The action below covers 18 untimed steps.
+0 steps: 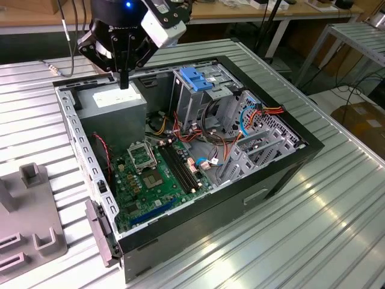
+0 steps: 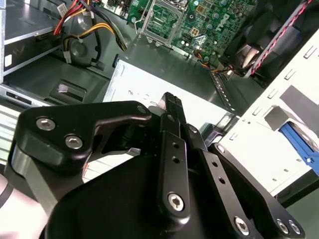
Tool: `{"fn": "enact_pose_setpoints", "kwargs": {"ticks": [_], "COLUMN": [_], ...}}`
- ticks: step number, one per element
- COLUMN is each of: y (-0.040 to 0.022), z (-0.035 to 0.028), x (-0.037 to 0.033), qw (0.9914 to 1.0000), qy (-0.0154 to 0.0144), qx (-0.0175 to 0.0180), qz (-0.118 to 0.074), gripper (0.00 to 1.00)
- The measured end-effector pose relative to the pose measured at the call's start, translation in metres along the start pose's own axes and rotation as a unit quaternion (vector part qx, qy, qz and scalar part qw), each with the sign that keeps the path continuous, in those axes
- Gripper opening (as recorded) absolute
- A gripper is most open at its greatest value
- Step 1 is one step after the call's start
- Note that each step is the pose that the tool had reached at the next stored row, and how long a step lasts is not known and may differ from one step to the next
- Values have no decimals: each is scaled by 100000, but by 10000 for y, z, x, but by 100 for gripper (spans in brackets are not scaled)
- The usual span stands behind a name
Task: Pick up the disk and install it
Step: 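Reach for the disk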
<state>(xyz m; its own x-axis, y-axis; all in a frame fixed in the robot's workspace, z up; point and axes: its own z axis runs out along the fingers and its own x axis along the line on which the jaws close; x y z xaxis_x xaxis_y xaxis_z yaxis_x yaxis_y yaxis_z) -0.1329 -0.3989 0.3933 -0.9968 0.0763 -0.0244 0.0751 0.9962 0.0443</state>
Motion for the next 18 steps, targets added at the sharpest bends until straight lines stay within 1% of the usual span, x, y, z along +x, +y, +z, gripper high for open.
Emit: {"fn": "enact_pose_setpoints", "kwargs": {"ticks": [4, 8, 10, 18], "y": [-6, -17, -20, -29], "z": [-2, -6, -7, -11], "x": [86, 222, 269, 389], "qw": [100000, 100000, 100000, 100000], "qy": [0, -2, -3, -2], "qx": [0, -5, -4, -3], "qz": [-1, 4, -4, 0], "gripper": [10, 10, 10, 10]}}
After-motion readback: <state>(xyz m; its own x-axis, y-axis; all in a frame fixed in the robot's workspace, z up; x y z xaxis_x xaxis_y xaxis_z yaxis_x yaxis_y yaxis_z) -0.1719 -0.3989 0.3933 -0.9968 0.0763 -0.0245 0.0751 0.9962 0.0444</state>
